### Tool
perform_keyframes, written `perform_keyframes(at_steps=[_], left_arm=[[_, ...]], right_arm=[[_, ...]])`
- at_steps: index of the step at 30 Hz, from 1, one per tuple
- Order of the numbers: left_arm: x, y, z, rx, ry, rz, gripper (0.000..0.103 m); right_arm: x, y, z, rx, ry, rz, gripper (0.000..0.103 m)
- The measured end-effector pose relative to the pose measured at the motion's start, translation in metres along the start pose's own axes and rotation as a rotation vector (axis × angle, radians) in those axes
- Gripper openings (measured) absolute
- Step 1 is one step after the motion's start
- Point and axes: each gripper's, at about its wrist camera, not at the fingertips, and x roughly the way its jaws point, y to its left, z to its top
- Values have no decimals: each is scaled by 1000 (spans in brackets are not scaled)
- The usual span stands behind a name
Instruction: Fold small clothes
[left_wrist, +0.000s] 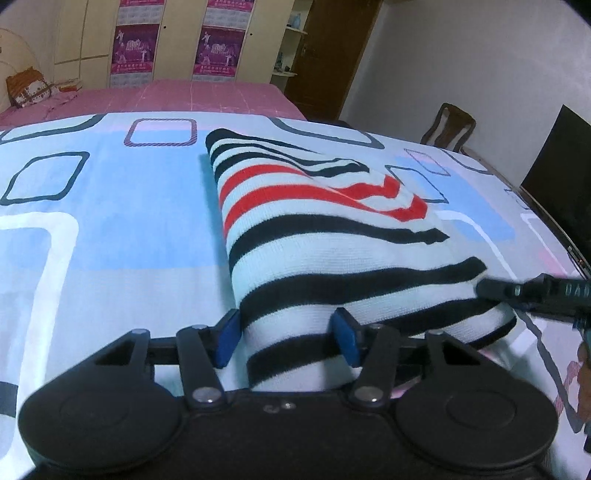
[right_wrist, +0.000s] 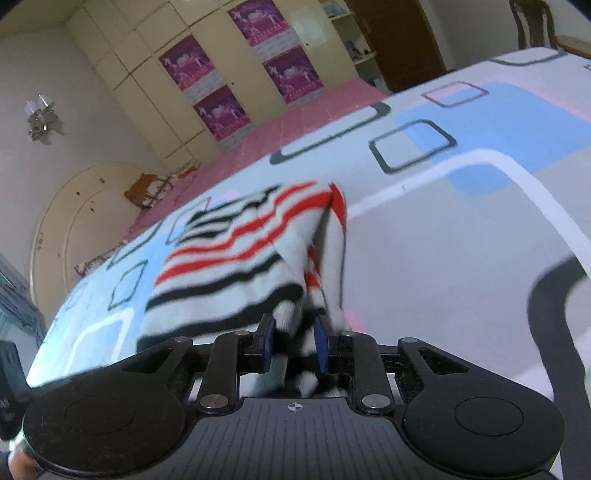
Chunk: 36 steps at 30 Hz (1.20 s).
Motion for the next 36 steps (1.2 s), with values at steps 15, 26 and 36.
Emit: perform_keyframes(at_steps=[15, 26, 36], left_arm=[[-14, 1, 12, -9, -22, -14, 50], [4, 2, 61, -39, -106, 21, 50], [46, 14, 73, -106, -95, 49, 49]], right_arm=[[-9, 0, -4, -41, -15, -58, 23], [26, 35, 52, -102, -113, -81, 23], [93, 56, 78, -192, -73, -111, 23]])
